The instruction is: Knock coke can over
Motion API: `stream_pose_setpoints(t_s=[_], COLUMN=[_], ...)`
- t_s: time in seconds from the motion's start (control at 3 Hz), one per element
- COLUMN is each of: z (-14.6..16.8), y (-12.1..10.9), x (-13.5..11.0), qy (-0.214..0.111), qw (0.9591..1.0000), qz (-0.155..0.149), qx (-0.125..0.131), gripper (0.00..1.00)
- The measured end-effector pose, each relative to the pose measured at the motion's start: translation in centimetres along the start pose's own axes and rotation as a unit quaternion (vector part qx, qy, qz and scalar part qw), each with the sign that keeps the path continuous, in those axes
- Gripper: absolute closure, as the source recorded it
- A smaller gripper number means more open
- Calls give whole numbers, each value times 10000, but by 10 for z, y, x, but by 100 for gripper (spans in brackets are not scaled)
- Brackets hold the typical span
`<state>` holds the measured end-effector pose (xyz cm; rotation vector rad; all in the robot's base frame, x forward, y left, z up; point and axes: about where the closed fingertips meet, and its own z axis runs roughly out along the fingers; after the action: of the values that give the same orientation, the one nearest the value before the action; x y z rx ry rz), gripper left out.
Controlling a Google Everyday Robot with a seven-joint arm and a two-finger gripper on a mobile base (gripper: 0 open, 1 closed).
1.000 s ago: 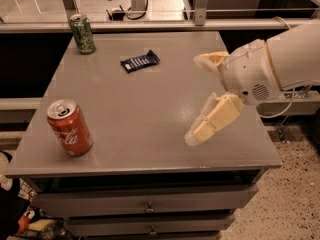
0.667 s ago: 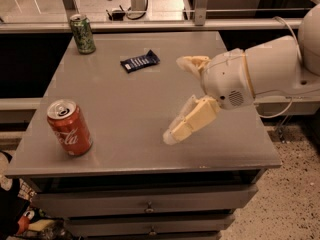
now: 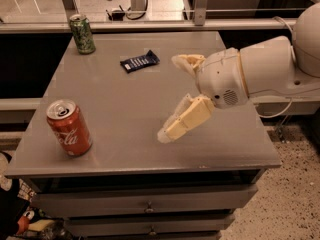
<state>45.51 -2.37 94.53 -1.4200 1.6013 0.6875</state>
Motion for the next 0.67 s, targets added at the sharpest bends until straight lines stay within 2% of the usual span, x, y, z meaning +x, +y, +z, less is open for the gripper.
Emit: stream_pose_setpoints(t_s=[0.33, 0.67], z=[9, 62], y=[-1, 13], x=[-1, -3], qy=[-76, -554], qw=[9999, 9978], qz=[8, 61], qx=[-112, -371], gripper=[0, 0])
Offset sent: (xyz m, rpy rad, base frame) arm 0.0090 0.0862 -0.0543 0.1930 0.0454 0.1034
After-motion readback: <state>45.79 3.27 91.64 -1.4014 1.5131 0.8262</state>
